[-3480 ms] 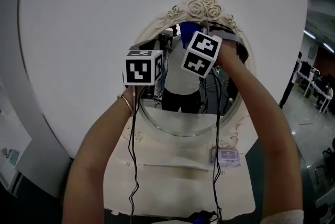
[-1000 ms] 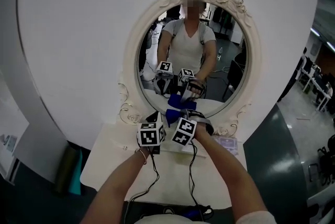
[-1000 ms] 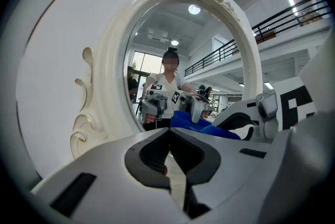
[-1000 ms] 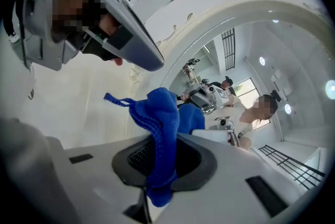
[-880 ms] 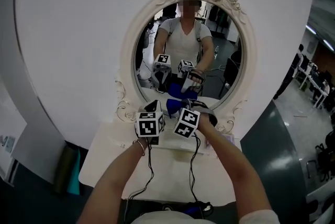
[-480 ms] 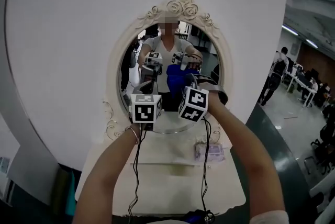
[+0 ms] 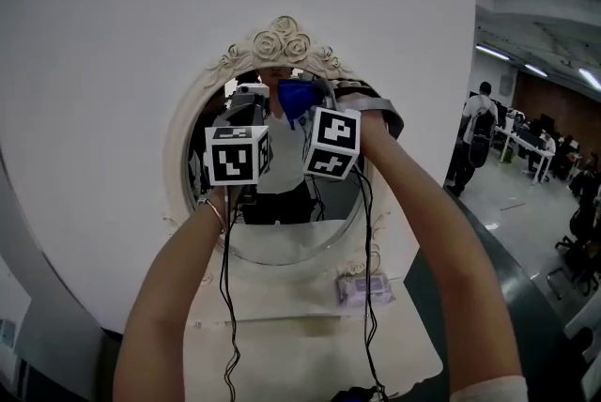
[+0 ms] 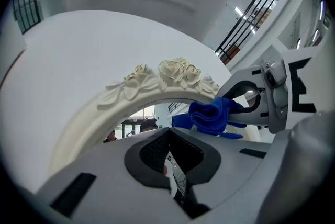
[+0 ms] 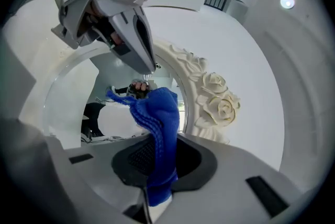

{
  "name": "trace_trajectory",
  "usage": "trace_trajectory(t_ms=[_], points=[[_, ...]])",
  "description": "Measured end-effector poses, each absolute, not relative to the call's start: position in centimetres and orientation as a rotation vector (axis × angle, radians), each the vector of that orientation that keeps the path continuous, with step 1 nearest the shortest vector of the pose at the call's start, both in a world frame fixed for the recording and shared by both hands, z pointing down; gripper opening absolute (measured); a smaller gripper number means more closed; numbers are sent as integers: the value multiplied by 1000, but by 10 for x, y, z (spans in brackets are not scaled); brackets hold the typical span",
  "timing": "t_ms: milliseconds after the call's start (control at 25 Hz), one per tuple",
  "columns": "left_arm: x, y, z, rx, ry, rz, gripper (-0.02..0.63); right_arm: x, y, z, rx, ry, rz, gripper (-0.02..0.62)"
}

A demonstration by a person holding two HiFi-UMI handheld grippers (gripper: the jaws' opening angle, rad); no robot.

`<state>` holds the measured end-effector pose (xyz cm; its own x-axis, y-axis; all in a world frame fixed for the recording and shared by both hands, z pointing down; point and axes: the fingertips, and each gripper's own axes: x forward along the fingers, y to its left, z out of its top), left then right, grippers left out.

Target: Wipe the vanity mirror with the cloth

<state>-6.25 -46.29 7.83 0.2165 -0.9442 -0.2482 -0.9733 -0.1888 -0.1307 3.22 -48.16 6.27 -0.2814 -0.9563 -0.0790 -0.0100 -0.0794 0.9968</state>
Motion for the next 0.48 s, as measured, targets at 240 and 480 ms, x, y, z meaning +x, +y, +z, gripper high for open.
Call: trace_trajectory(t_ms=[240, 480], points=[[-59, -467, 82, -2244, 1810, 150, 6, 41, -499, 63, 1148, -1310, -1509, 63], [-40, -474, 101, -2273, 1799, 108, 5, 44, -502, 74, 1133, -1289, -1524, 63]])
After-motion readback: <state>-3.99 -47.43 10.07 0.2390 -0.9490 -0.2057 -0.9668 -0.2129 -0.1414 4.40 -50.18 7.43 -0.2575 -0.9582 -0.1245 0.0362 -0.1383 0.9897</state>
